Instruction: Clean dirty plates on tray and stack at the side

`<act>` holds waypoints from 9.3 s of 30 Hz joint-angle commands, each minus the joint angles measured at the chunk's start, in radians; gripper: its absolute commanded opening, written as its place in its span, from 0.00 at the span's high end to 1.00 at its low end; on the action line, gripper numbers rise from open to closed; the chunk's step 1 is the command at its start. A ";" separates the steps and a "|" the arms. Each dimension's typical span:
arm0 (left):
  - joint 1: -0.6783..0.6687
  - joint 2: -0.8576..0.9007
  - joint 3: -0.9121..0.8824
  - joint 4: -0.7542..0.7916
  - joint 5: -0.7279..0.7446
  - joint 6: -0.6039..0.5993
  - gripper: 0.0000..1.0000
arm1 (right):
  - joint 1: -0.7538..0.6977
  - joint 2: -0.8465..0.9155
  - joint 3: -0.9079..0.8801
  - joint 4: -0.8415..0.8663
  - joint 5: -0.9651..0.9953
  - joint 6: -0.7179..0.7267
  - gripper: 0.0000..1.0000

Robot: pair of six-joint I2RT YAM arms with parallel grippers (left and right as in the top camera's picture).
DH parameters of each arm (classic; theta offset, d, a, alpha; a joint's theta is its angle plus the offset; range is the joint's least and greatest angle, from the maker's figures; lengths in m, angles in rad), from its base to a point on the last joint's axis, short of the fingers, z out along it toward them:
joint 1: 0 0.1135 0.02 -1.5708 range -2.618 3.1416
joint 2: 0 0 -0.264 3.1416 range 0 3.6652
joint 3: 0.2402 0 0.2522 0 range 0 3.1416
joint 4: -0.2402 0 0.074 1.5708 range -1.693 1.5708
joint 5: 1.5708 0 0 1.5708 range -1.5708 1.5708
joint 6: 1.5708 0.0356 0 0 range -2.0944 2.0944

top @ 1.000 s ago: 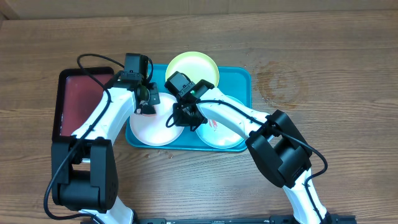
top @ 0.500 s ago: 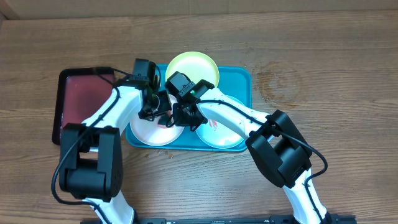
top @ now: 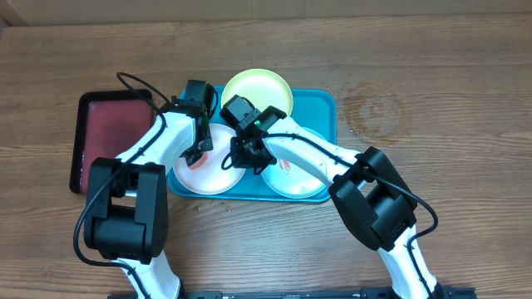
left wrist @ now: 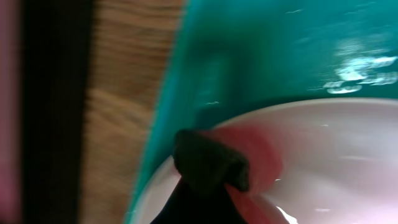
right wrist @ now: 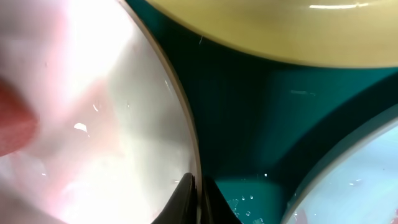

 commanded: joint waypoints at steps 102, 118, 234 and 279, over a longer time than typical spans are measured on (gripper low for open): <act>0.664 -0.323 0.217 -0.262 0.515 -0.042 0.95 | -0.956 0.003 0.054 -0.177 0.001 -0.493 0.96; 0.664 -0.323 0.217 -0.261 0.515 -0.042 0.96 | -0.966 -0.092 0.066 -0.225 -0.114 -0.474 0.35; 0.610 -0.322 0.156 -0.187 0.534 -0.042 0.96 | -0.185 0.184 0.449 0.039 0.204 -0.406 0.58; 0.127 -0.047 0.153 0.126 0.662 0.011 0.96 | -0.172 0.297 0.449 -0.157 -0.053 -0.246 0.84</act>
